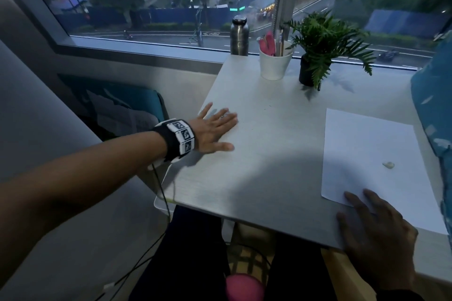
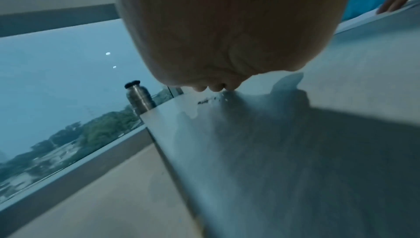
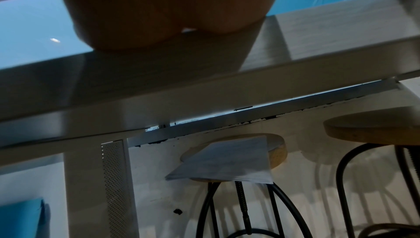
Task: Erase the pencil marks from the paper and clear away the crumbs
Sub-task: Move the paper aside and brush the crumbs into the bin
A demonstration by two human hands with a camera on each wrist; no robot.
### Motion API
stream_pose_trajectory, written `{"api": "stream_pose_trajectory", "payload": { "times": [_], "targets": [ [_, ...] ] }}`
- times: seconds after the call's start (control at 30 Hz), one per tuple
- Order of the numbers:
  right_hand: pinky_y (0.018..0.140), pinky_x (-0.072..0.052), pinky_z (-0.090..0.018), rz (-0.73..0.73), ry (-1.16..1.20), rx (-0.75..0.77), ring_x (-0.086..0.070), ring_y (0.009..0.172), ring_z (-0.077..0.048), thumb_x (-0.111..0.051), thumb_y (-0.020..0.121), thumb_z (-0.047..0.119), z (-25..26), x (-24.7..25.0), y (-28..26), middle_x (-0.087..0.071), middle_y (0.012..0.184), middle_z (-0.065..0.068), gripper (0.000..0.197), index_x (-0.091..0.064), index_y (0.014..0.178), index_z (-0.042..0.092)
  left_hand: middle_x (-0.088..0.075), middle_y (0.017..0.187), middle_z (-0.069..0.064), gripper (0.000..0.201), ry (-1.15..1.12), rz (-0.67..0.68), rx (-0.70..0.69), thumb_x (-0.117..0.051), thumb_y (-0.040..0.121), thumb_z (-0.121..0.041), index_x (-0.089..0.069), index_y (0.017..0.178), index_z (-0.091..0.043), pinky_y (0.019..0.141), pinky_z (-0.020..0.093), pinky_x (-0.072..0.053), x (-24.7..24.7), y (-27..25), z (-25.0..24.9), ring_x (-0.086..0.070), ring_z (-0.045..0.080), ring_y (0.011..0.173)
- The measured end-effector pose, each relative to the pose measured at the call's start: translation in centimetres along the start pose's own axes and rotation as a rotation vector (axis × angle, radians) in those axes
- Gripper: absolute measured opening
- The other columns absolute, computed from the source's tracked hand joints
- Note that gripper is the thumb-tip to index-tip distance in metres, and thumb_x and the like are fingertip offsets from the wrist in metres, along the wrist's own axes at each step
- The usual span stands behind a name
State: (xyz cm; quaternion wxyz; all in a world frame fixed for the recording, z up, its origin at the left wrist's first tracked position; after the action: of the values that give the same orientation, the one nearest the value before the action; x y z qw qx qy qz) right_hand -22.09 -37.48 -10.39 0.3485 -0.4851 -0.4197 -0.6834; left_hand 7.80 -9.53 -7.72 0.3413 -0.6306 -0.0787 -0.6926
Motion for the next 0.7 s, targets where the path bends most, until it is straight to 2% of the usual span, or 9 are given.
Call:
{"api": "stream_pose_trajectory", "payload": {
  "times": [0.07, 0.13, 0.2, 0.27, 0.33, 0.43, 0.53, 0.6, 0.7],
  "targets": [
    [0.092, -0.039, -0.05, -0.01, 0.005, 0.006, -0.05, 0.124, -0.033, -0.041, 0.082, 0.055, 0.0, 0.1, 0.1, -0.053, 0.138, -0.01, 0.058, -0.064, 0.125, 0.024, 0.012, 0.164, 0.001, 0.091, 0.005, -0.055, -0.086, -0.007, 0.088, -0.08, 0.008, 0.157, -0.023, 0.116, 0.057, 0.013, 1.1, 0.9, -2.1, 0.015, 0.021, 0.15],
    [0.091, -0.04, -0.051, -0.014, -0.008, 0.011, -0.05, 0.124, -0.033, -0.041, 0.082, 0.055, 0.1, 0.0, 0.0, -0.054, 0.138, -0.01, 0.059, -0.064, 0.125, 0.024, 0.01, 0.164, -0.002, 0.09, 0.048, -0.09, -0.23, -0.005, 0.087, -0.08, 0.005, 0.157, -0.024, 0.117, 0.057, 0.013, 1.4, 1.4, -5.7, 0.014, 0.022, 0.15],
    [0.092, -0.038, -0.051, -0.016, -0.01, 0.002, -0.049, 0.125, -0.032, -0.041, 0.081, 0.056, 0.1, 0.0, 0.0, -0.053, 0.139, -0.008, 0.059, -0.064, 0.126, 0.025, 0.007, 0.163, -0.006, 0.09, 0.097, -0.071, -0.321, -0.004, 0.086, -0.078, 0.002, 0.158, -0.024, 0.116, 0.056, 0.014, 1.1, 1.9, -8.7, 0.013, 0.021, 0.15],
    [0.094, -0.036, -0.051, -0.026, 0.006, -0.005, -0.048, 0.126, -0.031, -0.041, 0.08, 0.056, 0.1, 0.0, 0.0, -0.052, 0.14, -0.007, 0.059, -0.064, 0.126, 0.026, 0.007, 0.164, -0.008, 0.089, 0.044, -0.043, -0.265, -0.009, 0.087, -0.078, 0.003, 0.157, -0.024, 0.116, 0.055, 0.015, 0.8, 2.5, -9.1, 0.013, 0.019, 0.15],
    [0.093, -0.036, -0.052, -0.038, 0.016, 0.003, -0.048, 0.126, -0.031, -0.041, 0.08, 0.056, 0.1, 0.1, 0.0, -0.052, 0.14, -0.007, 0.059, -0.064, 0.125, 0.026, 0.009, 0.164, -0.006, 0.09, -0.062, -0.018, -0.13, -0.015, 0.089, -0.077, 0.007, 0.157, -0.023, 0.117, 0.054, 0.013, 0.6, 2.9, -7.0, 0.011, 0.018, 0.15],
    [0.09, -0.038, -0.052, -0.047, 0.013, 0.025, -0.05, 0.124, -0.032, -0.041, 0.081, 0.055, 0.2, 0.1, 0.0, -0.054, 0.137, -0.01, 0.059, -0.066, 0.124, 0.024, 0.011, 0.164, 0.0, 0.095, -0.133, 0.059, 0.076, -0.017, 0.088, -0.079, 0.009, 0.157, -0.019, 0.119, 0.049, 0.014, 0.1, 3.1, -2.9, 0.011, 0.018, 0.151],
    [0.085, -0.042, -0.05, -0.068, -0.008, 0.048, -0.055, 0.12, -0.033, -0.041, 0.084, 0.055, -0.2, 0.0, 0.1, -0.057, 0.135, -0.011, 0.057, -0.068, 0.122, 0.021, 0.013, 0.164, 0.006, 0.105, -0.135, 0.082, 0.203, -0.017, 0.084, -0.083, 0.008, 0.156, -0.011, 0.118, 0.046, 0.016, 0.8, 3.9, -2.1, 0.014, 0.021, 0.15],
    [0.084, -0.043, -0.05, -0.069, -0.034, 0.065, -0.056, 0.118, -0.033, -0.04, 0.085, 0.057, -0.3, -0.3, 0.2, -0.058, 0.135, -0.012, 0.058, -0.068, 0.122, 0.021, 0.013, 0.163, 0.007, 0.105, -0.184, 0.044, 0.172, -0.02, 0.085, -0.082, 0.007, 0.156, -0.01, 0.118, 0.046, 0.015, 2.3, 5.7, -4.1, 0.014, 0.022, 0.15],
    [0.086, -0.041, -0.048, -0.093, -0.019, 0.064, -0.057, 0.117, -0.034, -0.043, 0.083, 0.056, -0.4, -0.3, 0.3, -0.058, 0.134, -0.013, 0.057, -0.068, 0.121, 0.022, 0.015, 0.163, 0.004, 0.099, -0.275, 0.02, 0.047, -0.021, 0.088, -0.079, 0.009, 0.156, -0.014, 0.118, 0.046, 0.013, 4.9, 10.0, -8.0, 0.012, 0.021, 0.15]
  ]
}}
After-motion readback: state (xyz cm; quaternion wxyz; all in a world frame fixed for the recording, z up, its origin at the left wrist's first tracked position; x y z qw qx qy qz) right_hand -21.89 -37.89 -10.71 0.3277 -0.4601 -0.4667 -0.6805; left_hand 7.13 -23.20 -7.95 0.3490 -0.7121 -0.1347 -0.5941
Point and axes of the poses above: each hand's wrist, its own y-axis towards the middle knuckle, its own x-axis out of the back of the hand, z = x × y, the point moved 5 cm from there along y, towards the middle knuckle
